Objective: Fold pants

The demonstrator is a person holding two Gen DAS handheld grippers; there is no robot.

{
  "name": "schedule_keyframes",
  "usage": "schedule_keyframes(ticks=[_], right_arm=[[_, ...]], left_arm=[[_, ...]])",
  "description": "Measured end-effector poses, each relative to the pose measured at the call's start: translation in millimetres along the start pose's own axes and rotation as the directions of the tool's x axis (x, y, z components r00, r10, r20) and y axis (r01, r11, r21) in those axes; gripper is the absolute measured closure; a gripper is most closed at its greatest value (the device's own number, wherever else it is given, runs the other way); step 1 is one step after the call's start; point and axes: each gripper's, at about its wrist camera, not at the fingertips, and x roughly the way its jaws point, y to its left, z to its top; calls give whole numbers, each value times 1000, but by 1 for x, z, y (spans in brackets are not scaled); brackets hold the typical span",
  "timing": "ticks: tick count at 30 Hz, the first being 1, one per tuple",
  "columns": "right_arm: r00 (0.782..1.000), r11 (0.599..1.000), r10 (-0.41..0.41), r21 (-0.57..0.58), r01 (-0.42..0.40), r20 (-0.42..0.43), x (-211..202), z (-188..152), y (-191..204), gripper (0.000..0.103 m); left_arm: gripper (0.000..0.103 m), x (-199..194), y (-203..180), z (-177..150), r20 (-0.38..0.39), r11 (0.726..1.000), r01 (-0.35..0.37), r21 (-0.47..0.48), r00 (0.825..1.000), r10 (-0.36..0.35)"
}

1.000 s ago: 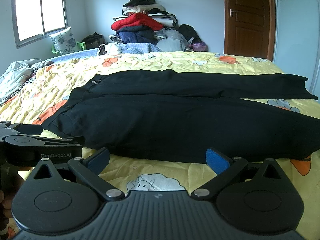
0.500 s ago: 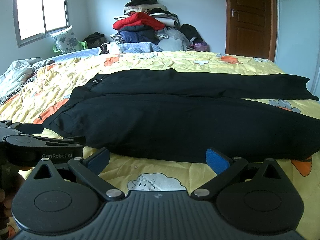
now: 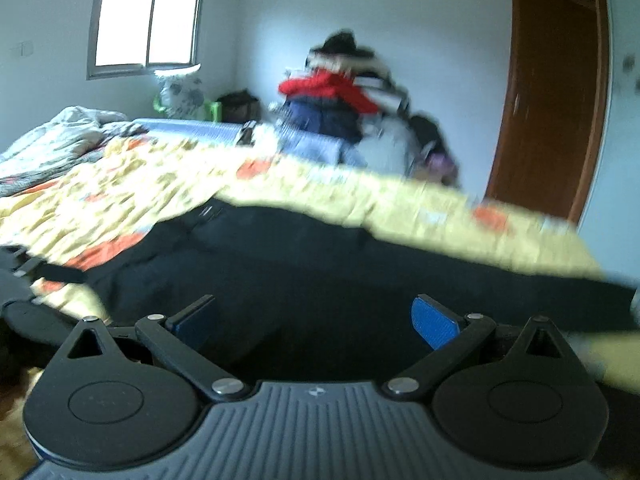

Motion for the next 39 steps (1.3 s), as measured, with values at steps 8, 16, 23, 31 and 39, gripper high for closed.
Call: schedule_keyframes(ticks=[8, 16, 23, 31, 39], right_arm=[[958, 967, 247, 104, -233, -146, 113, 50, -70, 0], [888, 905, 423, 136, -404, -181, 247, 75, -120, 0], [816, 862, 496, 51, -505, -296, 333, 76, -127, 0], [693, 759, 597, 6, -651, -404, 369, 74, -115, 55], [784, 760, 477, -261, -595, -398, 310, 63, -86, 98]], left_arm=[[6, 31, 11, 36, 3, 1000, 9, -7, 1000, -9], [6, 73, 27, 66, -39, 1000, -6, -17, 999, 5], [6, 112, 34, 93, -65, 1000, -13, -5, 998, 13], [6, 162, 51, 134, -100, 996, 16, -92, 995, -26], [6, 234, 90, 169, -234, 908, 62, -414, 957, -172]])
